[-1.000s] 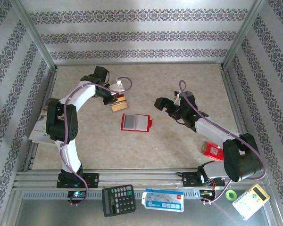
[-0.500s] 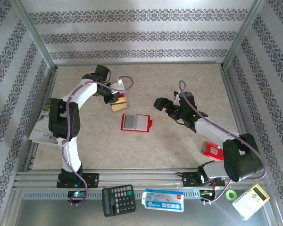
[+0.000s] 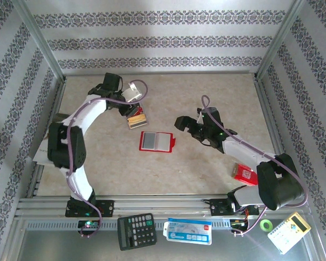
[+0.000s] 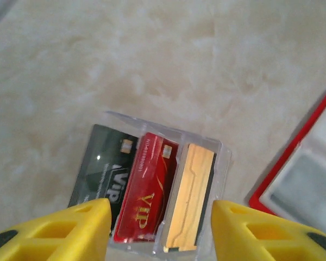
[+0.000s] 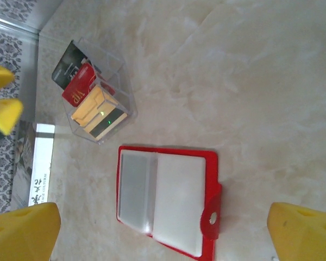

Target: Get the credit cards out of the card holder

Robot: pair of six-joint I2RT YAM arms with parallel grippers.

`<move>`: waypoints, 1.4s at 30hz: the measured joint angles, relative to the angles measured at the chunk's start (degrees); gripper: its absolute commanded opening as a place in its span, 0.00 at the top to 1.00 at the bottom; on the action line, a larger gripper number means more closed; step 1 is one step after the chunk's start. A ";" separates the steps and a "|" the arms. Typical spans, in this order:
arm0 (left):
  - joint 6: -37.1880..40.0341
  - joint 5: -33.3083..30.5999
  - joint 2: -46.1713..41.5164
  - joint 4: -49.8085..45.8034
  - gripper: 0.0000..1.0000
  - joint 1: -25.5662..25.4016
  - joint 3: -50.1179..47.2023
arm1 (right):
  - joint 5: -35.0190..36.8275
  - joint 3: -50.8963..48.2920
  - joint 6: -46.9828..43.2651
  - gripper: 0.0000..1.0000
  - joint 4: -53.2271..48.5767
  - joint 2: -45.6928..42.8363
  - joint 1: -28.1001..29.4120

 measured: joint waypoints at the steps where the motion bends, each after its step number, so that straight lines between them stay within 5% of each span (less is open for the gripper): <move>1: -3.08 -0.72 -2.84 3.04 0.36 0.04 -2.78 | 0.44 1.03 -0.35 0.02 -1.20 0.00 0.70; 8: -26.82 -10.34 -18.99 16.26 0.17 0.07 -19.04 | 5.55 9.25 -2.73 0.03 -7.54 1.92 8.17; 17: -49.68 -14.82 -26.21 6.14 0.02 0.81 -19.71 | 14.36 19.04 -2.69 0.05 -14.51 13.14 18.27; 31: -55.19 -11.98 -39.21 3.98 0.00 1.09 -26.75 | 21.66 33.44 -2.05 0.13 -25.86 28.41 23.15; 42: -55.19 -11.82 -39.67 4.83 0.00 1.11 -27.61 | 21.99 40.83 -2.54 0.18 -33.09 36.74 23.17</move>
